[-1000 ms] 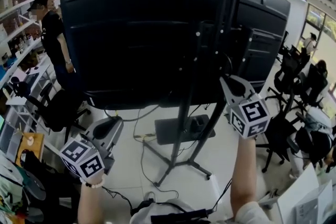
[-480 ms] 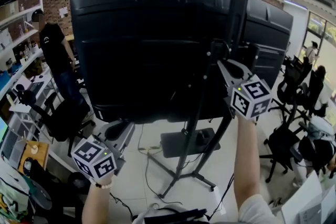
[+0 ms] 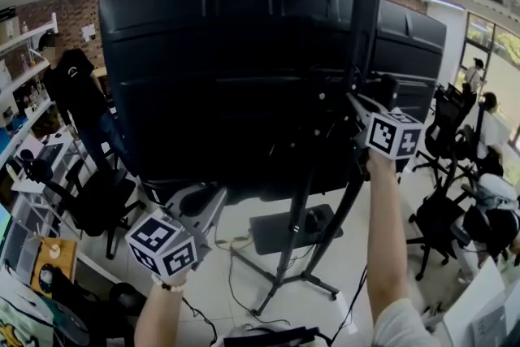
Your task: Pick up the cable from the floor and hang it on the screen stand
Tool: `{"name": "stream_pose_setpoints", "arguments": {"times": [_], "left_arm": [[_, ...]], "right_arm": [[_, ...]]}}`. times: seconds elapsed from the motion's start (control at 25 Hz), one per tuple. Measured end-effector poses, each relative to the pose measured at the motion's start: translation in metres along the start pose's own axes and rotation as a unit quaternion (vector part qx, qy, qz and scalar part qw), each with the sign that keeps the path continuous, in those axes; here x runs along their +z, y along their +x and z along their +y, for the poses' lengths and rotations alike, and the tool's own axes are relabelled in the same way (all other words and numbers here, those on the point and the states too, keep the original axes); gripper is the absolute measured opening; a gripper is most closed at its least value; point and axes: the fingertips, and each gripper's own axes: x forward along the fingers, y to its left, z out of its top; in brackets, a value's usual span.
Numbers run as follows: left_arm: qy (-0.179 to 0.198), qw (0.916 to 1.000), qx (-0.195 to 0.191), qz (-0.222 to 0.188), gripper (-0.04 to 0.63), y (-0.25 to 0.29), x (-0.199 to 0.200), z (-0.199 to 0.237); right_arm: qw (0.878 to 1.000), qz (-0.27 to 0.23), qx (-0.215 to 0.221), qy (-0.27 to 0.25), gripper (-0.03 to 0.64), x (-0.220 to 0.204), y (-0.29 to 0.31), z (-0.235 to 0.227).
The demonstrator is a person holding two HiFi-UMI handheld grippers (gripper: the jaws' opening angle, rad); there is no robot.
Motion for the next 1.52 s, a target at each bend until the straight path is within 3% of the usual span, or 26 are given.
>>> {"name": "stream_pose_setpoints", "arguments": {"times": [0.2, 0.36, 0.64, 0.96, 1.52], "left_arm": [[-0.005, 0.9999, -0.007, -0.006, 0.017, 0.005, -0.001, 0.002], [-0.008, 0.9999, -0.009, -0.007, 0.017, 0.01, 0.0, 0.003], [-0.013, 0.9993, -0.015, -0.032, 0.017, 0.007, 0.018, 0.004], [-0.015, 0.998, -0.018, -0.059, 0.017, 0.005, 0.037, 0.009], [-0.018, 0.9978, -0.041, -0.05, 0.017, 0.017, 0.027, -0.018]], "right_arm": [[0.998, 0.045, -0.001, 0.032, 0.026, -0.043, 0.0, -0.016], [0.998, 0.045, 0.012, 0.042, 0.026, -0.046, 0.003, -0.016], [0.987, 0.044, 0.072, 0.137, 0.025, -0.049, 0.014, -0.005], [0.984, 0.021, 0.081, 0.157, 0.025, -0.034, 0.013, -0.003], [0.975, 0.117, 0.075, 0.172, 0.025, -0.128, 0.0, -0.01]]}}
